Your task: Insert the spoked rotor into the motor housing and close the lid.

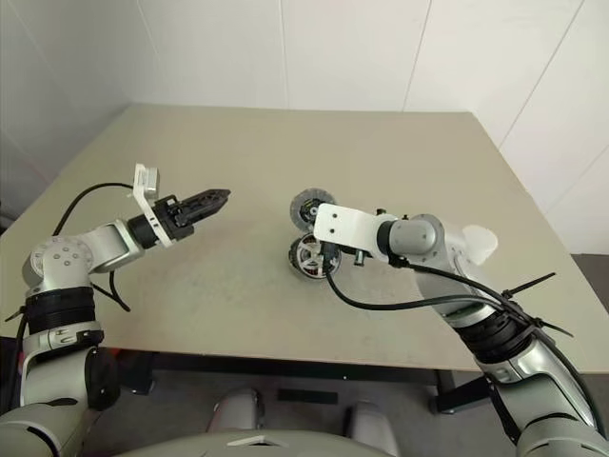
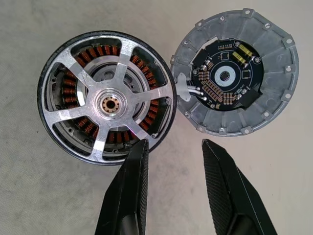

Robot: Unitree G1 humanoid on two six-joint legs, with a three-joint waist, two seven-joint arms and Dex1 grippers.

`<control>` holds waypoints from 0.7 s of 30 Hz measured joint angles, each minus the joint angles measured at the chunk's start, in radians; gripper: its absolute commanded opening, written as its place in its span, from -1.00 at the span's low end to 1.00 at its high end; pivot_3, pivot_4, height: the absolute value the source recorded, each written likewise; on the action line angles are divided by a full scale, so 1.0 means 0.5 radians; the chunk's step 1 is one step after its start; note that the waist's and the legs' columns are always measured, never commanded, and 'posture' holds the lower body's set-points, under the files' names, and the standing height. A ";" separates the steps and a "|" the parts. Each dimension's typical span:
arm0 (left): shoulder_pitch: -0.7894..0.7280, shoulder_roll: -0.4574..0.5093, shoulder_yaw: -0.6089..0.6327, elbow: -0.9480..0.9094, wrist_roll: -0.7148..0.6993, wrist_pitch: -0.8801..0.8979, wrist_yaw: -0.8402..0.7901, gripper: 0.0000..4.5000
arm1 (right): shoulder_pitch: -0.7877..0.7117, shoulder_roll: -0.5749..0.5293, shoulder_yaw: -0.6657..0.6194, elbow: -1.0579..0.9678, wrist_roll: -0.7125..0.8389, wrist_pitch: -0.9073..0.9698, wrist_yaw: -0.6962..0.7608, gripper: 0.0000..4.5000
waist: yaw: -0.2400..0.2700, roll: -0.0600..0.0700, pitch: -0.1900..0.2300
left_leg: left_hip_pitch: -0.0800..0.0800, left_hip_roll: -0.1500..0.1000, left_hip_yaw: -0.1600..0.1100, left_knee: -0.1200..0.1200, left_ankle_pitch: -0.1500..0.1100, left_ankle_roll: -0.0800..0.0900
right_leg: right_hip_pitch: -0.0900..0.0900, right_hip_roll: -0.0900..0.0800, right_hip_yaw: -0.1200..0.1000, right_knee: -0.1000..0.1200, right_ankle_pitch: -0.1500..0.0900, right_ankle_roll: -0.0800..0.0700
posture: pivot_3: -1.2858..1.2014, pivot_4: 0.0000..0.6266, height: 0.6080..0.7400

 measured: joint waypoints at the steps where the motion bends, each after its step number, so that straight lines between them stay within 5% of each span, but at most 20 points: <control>1: 0.010 0.000 0.000 -0.002 -0.004 0.000 0.003 0.01 | -0.005 0.010 0.004 0.005 0.000 -0.002 -0.009 -0.14 | -0.001 0.000 0.000 | 0.000 0.000 0.000 0.000 0.000 0.000 | 0.000 0.000 0.000 0.000 0.000 0.000 | 0.03 -1.00 1.00; 21: 0.118 -0.033 0.036 -0.114 -0.054 0.000 0.131 0.01 | -0.216 0.296 0.094 0.421 -0.051 -0.108 -0.158 -0.14 | -0.004 0.000 0.000 | 0.000 0.000 0.000 0.000 0.001 -0.001 | 0.000 0.001 0.000 0.000 0.000 0.000 | 0.03 -1.00 1.00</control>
